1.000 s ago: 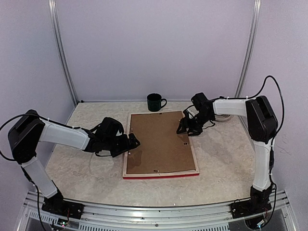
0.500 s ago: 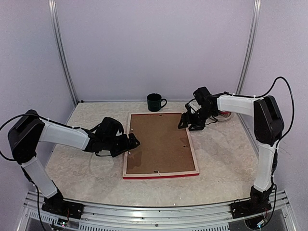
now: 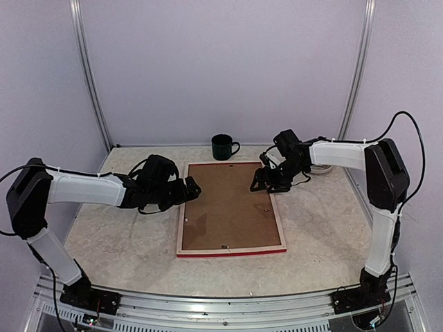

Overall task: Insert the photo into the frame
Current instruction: Place the backboard on the frame body, then press the fastener onto the backboard.

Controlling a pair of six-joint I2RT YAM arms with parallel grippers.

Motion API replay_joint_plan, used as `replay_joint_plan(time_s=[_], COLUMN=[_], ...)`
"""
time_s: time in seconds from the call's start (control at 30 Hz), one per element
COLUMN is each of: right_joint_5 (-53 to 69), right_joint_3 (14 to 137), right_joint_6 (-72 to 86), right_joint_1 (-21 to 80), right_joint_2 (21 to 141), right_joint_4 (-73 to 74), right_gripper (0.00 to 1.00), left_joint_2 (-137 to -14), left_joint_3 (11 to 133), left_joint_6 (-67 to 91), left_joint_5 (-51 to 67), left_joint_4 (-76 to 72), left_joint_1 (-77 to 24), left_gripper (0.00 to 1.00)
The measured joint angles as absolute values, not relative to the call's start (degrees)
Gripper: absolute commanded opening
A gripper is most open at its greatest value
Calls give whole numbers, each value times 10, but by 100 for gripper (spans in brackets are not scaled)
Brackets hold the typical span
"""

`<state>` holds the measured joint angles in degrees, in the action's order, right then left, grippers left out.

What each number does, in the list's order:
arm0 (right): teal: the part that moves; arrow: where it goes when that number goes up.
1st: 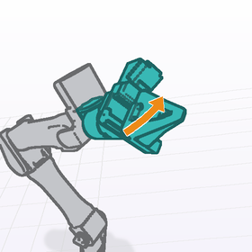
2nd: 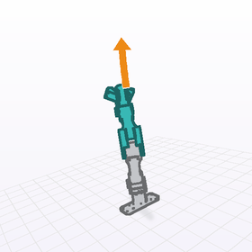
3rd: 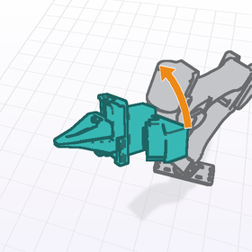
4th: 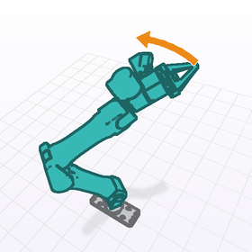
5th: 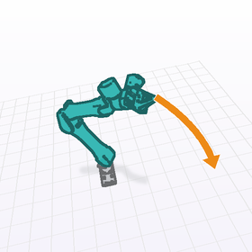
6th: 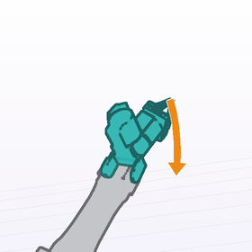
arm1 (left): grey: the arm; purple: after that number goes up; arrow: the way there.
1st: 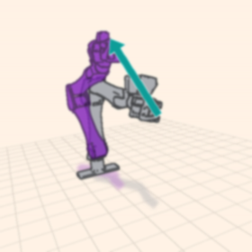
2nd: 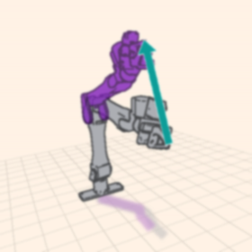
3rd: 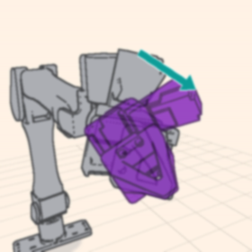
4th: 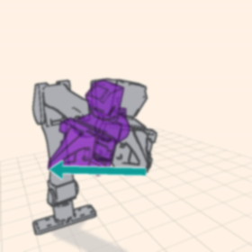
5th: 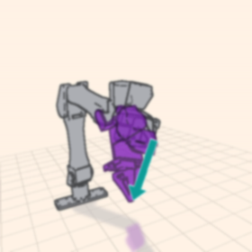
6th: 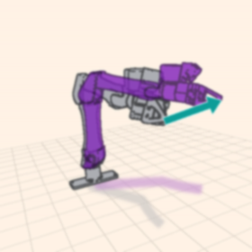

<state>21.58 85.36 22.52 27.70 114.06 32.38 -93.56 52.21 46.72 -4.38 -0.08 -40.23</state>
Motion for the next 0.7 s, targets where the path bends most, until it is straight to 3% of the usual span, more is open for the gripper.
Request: replay_joint_plan(time_s=[0.23,0.7], right_joint_5=[190,89], right_joint_3=[850,884], right_joint_6=[219,223], right_joint_1=[281,278], right_joint_2=[1137,1152], right_joint_4=[312,307], right_gripper=[91,89], left_joint_2=[-954,-1047], left_joint_3=[567,639], left_joint_6=[463,440], left_joint_5=[-64,-113], left_joint_4=[25,58], left_joint_1=[-390,-361], left_gripper=[98,93])
